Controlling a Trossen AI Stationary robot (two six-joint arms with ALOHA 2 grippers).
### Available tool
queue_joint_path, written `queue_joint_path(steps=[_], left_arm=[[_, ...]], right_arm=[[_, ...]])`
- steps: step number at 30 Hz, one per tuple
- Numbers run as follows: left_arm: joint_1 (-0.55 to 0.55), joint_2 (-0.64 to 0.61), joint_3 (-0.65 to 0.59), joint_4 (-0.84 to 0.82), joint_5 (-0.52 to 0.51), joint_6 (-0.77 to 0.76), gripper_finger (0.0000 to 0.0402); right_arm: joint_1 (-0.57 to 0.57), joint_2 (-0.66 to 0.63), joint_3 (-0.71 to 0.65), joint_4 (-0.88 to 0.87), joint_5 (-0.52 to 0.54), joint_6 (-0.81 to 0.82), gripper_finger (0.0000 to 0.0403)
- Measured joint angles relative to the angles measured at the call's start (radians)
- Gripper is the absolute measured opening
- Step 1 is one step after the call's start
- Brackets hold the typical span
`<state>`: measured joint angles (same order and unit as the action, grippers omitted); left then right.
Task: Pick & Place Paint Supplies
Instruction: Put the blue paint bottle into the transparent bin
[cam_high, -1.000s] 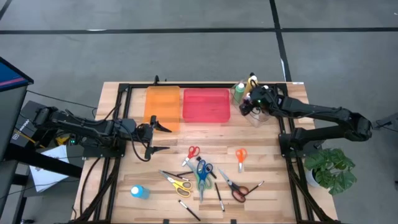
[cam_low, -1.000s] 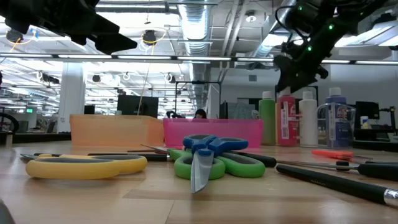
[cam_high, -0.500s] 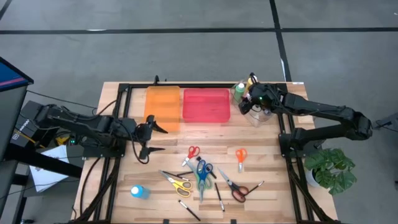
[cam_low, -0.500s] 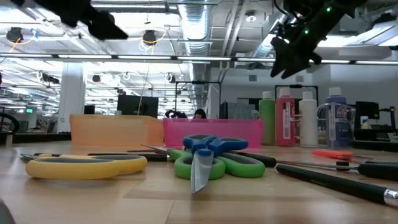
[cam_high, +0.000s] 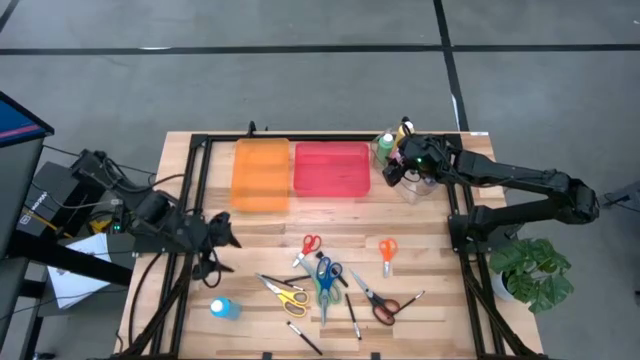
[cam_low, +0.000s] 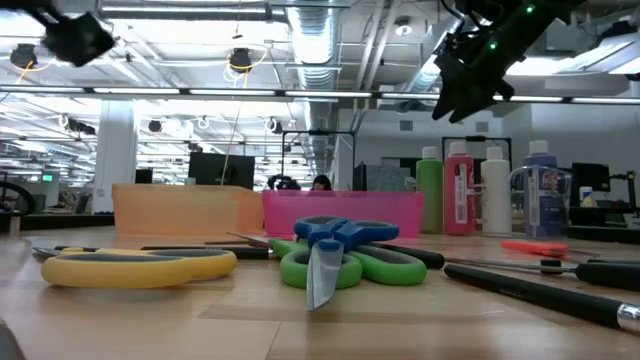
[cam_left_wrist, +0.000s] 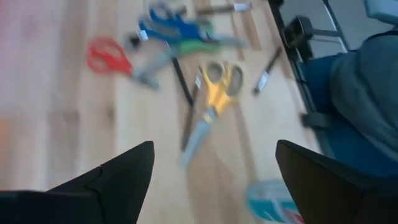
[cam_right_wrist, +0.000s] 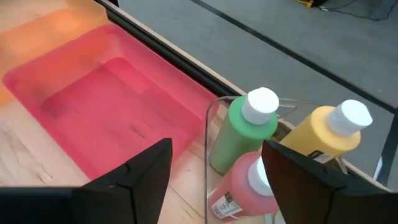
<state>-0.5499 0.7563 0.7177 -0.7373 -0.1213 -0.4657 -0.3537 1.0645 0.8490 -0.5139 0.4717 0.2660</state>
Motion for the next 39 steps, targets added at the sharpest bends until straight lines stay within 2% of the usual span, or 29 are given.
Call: queue_joint_path(steps=[11, 18, 23, 39], left_arm=[[-0.235, 0.000, -0.003, -0.198, 0.026, -0.438, 0.0310], [-0.370, 0.014, -0.070, -0.192, 0.050, -0.691, 0.0309], [-0.436, 0.070, -0.114, -0.122, 0.049, -0.728, 0.0309], [-0.605, 0.337, -0.119, 0.075, 0.035, -0.722, 0.0309]], right_arm=[[0.011, 0.000, 0.000, 0.025, 0.000, -0.005, 0.0246], [0.035, 0.000, 0.000, 0.027, 0.000, -0.008, 0.0246], [0.040, 0.000, 0.000, 0.031, 0.000, -0.013, 0.0246], [0.040, 0.000, 0.000, 0.031, 0.000, -0.016, 0.0246]])
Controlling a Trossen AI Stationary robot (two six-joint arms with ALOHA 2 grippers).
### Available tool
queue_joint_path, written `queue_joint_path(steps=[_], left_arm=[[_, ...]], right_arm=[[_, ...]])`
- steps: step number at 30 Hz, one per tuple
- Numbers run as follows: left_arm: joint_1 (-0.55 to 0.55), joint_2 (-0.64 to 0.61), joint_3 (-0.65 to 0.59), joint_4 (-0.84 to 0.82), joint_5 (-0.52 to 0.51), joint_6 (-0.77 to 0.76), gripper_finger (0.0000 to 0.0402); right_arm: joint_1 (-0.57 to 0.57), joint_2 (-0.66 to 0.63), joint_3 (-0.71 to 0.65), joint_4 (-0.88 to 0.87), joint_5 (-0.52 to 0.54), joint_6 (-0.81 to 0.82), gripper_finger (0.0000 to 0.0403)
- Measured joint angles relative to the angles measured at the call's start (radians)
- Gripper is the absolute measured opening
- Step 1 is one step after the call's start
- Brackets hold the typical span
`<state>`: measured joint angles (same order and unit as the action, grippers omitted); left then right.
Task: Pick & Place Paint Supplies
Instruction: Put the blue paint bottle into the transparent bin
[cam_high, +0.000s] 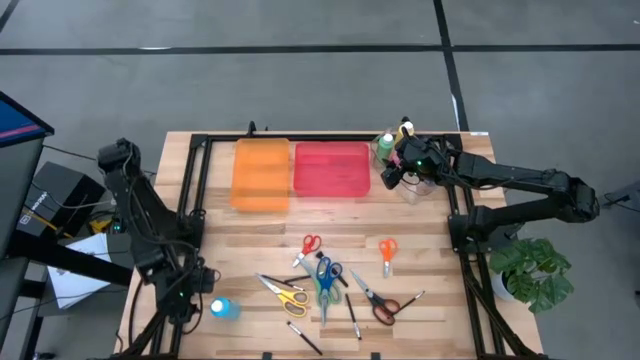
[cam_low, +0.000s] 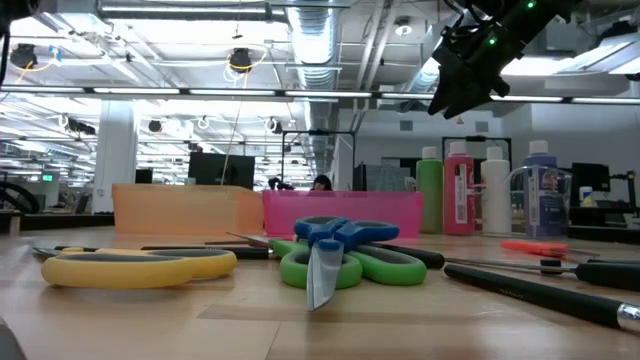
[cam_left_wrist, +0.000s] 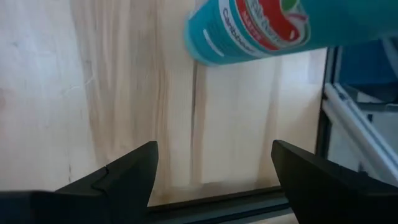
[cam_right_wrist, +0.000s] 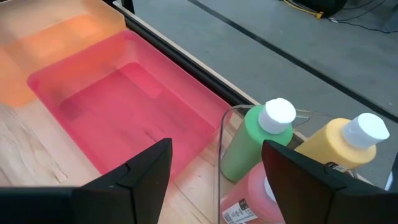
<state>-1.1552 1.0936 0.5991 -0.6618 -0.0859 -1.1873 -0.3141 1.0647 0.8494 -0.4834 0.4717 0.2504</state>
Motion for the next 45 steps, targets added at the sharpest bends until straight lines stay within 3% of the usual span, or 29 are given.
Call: queue_joint_path(steps=[9, 16, 23, 31, 45], left_arm=[[-0.059, 0.075, 0.000, 0.072, -0.209, 0.063, 0.0309], [-0.104, 0.118, 0.000, 0.134, -0.264, 0.084, 0.0309], [-0.114, 0.161, -0.001, 0.151, -0.515, 0.084, 0.0309], [-0.114, 0.215, -0.001, 0.204, -0.615, 0.085, 0.0309], [-0.113, 0.356, -0.001, 0.291, -0.926, 0.084, 0.0309]], right_arm=[[0.000, 0.000, 0.000, -0.002, 0.000, 0.000, 0.0246], [0.000, 0.000, 0.000, -0.001, 0.000, 0.000, 0.0246], [0.000, 0.000, 0.000, 0.000, 0.000, 0.001, 0.0246], [0.000, 0.000, 0.000, 0.000, 0.000, 0.001, 0.0246], [0.074, 0.000, 0.000, 0.049, -0.003, -0.013, 0.0246]])
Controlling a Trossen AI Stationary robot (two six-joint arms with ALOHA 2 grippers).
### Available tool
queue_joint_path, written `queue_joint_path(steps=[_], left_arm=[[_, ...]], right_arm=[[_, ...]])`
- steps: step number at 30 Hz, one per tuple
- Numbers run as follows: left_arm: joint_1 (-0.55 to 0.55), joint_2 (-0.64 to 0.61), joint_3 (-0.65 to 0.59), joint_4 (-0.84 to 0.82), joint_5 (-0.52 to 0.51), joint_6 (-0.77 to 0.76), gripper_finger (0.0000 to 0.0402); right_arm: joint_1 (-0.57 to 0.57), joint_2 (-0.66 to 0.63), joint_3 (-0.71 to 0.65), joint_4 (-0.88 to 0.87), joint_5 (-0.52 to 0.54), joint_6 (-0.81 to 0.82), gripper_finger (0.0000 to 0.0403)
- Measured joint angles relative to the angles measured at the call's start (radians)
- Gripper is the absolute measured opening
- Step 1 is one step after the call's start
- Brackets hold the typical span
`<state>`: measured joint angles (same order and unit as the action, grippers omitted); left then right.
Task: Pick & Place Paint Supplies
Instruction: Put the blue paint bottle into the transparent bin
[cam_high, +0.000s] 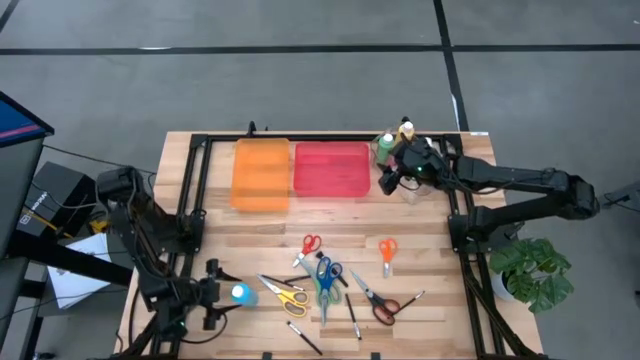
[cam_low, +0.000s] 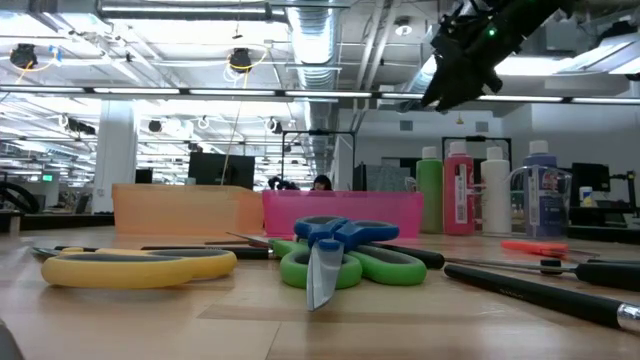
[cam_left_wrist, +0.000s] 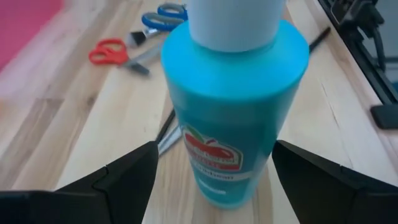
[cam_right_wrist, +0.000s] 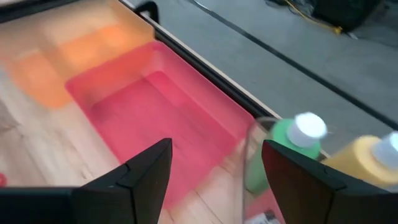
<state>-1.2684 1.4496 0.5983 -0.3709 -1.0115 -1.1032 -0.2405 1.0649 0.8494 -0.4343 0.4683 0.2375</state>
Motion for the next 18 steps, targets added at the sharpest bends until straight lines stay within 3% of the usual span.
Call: queue_joint_path(steps=[7, 10, 18], left_arm=[[0.015, 0.081, 0.000, 0.067, -0.065, 0.000, 0.0309], [0.020, 0.107, 0.000, 0.073, -0.100, 0.000, 0.0309], [0.030, 0.131, 0.000, 0.078, -0.236, -0.001, 0.0309]], right_arm=[[0.094, 0.002, 0.000, 0.123, -0.010, -0.010, 0.0246], [0.140, 0.010, 0.000, 0.193, -0.068, -0.011, 0.0246], [0.273, 0.133, 0.001, 0.375, -0.116, -0.088, 0.0246]])
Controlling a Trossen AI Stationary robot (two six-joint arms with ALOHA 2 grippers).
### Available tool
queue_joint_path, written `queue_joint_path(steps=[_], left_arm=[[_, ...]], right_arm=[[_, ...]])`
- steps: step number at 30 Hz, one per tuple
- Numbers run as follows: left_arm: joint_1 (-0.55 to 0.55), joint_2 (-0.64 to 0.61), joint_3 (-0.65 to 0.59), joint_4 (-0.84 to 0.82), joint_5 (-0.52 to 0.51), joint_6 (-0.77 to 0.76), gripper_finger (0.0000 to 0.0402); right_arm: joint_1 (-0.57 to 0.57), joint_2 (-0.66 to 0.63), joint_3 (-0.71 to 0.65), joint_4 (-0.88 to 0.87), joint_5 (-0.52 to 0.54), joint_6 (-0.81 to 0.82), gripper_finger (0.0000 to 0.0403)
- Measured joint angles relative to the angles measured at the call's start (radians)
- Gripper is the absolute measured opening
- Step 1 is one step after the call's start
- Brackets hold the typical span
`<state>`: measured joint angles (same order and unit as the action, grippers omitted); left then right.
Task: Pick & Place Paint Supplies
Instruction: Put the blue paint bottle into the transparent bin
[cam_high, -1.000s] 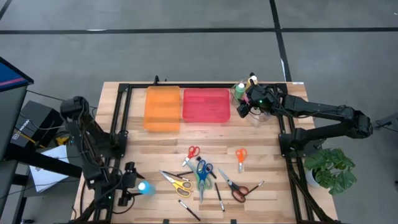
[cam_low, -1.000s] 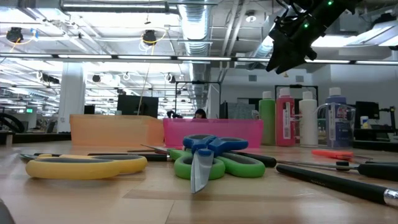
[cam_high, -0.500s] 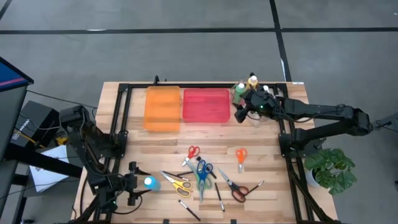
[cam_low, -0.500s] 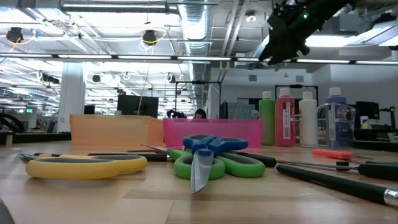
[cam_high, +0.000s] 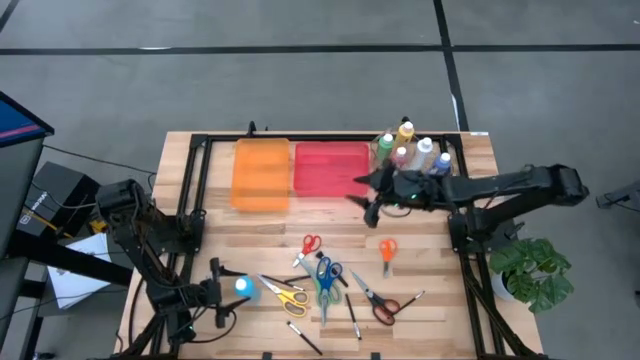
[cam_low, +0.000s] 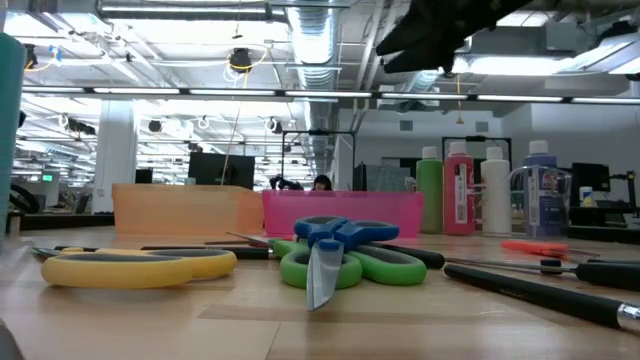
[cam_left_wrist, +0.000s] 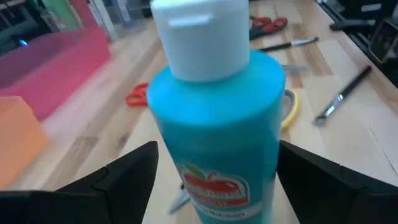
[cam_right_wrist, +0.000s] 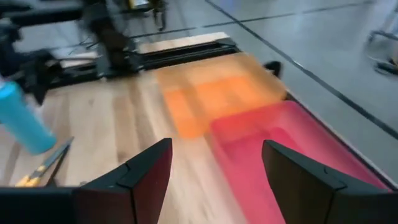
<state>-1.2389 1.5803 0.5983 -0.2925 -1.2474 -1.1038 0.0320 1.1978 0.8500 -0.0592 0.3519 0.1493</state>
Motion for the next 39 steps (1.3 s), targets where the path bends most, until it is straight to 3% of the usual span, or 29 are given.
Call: queue_joint_path(steps=[4, 14, 23, 30, 39], left_arm=[[0.027, 0.000, 0.000, 0.000, -0.012, 0.000, 0.0309], [0.102, -0.001, -0.036, 0.048, -0.014, 0.000, 0.0309], [0.121, -0.001, -0.106, 0.162, -0.010, 0.001, 0.0309], [0.122, -0.001, -0.106, 0.185, -0.010, 0.107, 0.0309], [0.166, -0.001, -0.105, 0.190, -0.001, 0.112, 0.0309]], right_arm=[[0.041, 0.114, 0.000, 0.172, -0.074, -0.069, 0.0246], [0.050, 0.422, 0.032, 0.625, -0.375, -0.158, 0.0246], [0.039, 0.698, 0.330, 0.592, -0.564, -0.207, 0.0246], [0.039, 0.901, 0.575, 0.573, -0.764, -0.194, 0.0246], [0.053, 1.063, 0.828, 0.434, -0.849, -0.194, 0.0246]])
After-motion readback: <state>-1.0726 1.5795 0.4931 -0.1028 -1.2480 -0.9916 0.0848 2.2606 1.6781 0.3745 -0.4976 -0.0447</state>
